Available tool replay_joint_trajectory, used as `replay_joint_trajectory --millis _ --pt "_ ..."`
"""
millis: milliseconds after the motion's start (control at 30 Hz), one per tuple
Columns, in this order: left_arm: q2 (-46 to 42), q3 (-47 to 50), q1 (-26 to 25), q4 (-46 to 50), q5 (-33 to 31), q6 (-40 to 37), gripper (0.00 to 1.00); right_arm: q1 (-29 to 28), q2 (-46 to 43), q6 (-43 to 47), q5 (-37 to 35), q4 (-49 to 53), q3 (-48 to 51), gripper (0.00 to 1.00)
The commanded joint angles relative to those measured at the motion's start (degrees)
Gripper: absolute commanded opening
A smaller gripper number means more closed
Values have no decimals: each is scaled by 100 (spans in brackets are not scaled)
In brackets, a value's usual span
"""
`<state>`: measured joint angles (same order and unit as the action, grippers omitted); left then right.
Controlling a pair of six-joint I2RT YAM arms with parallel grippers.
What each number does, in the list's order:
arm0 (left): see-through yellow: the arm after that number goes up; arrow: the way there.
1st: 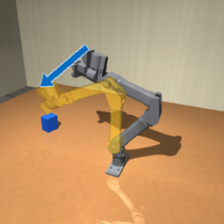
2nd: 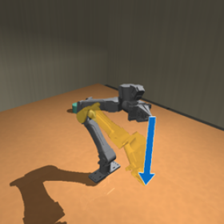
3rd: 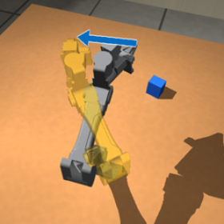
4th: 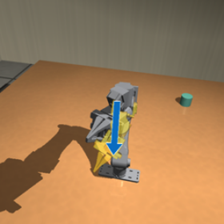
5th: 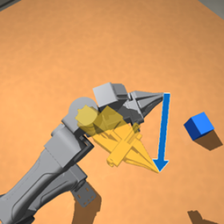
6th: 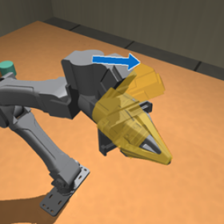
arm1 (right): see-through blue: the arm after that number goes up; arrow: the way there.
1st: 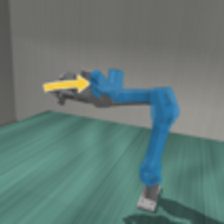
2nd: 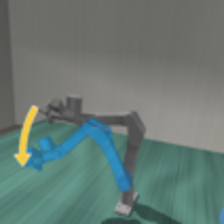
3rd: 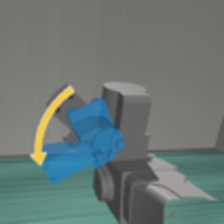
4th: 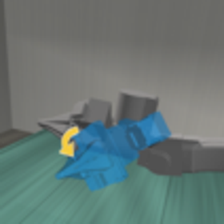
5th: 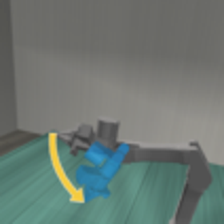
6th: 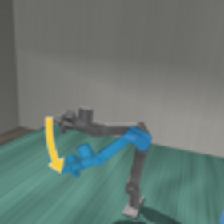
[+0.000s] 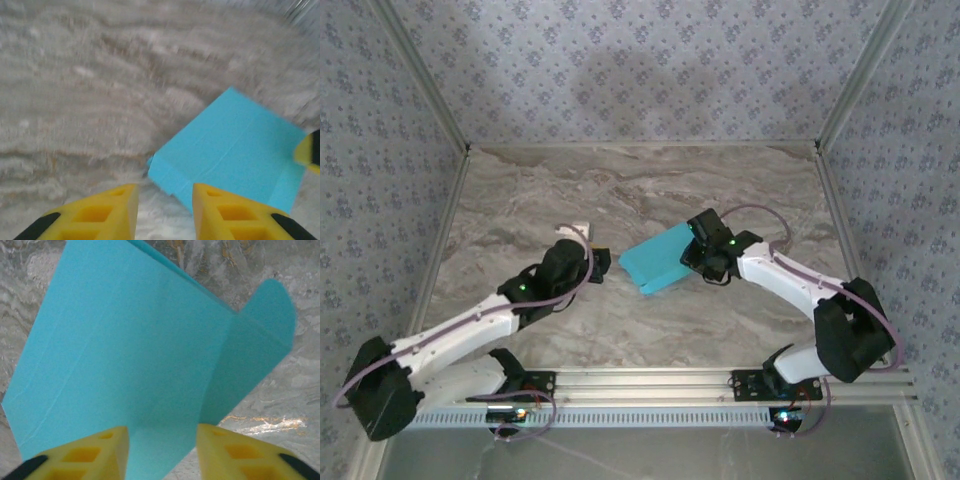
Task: Fold the paper box
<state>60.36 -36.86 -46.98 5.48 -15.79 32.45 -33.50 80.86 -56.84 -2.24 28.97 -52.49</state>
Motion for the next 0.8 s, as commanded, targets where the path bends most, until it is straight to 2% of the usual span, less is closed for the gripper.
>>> replay_joint_trajectory --millis 0,100,233,333,400,467,633,700,767 --pt "292 -303 137 835 236 413 35 38 -345 797 -71 518 -522 52" --pt "366 -248 511 706 462 469 39 188 -604 1765 -64 942 -918 60" --pt "676 -243 1157 437 1208 729 42 557 -628 3221 -50 1004 -1178 73" --pt "1077 -315 1239 226 1622 770 43 1031 -228 3713 143 1149 -1391 76" --pt "1324 -390 1230 138 1733 685 45 1311 -63 3644 208 1061 -1373 78" --pt "1490 -484 1241 94 1704 526 45 1686 7 3499 684 720 -1241 78" --pt "1444 -838 1186 313 1725 -538 46 2288 320 3316 1141 567 -1304 67" --pt "1366 -1030 1038 710 1577 -1084 46 2363 513 3465 1089 722 -1527 63" --pt "1376 -1329 871 1266 1477 -1574 47 2291 625 3614 702 766 -1829 64"
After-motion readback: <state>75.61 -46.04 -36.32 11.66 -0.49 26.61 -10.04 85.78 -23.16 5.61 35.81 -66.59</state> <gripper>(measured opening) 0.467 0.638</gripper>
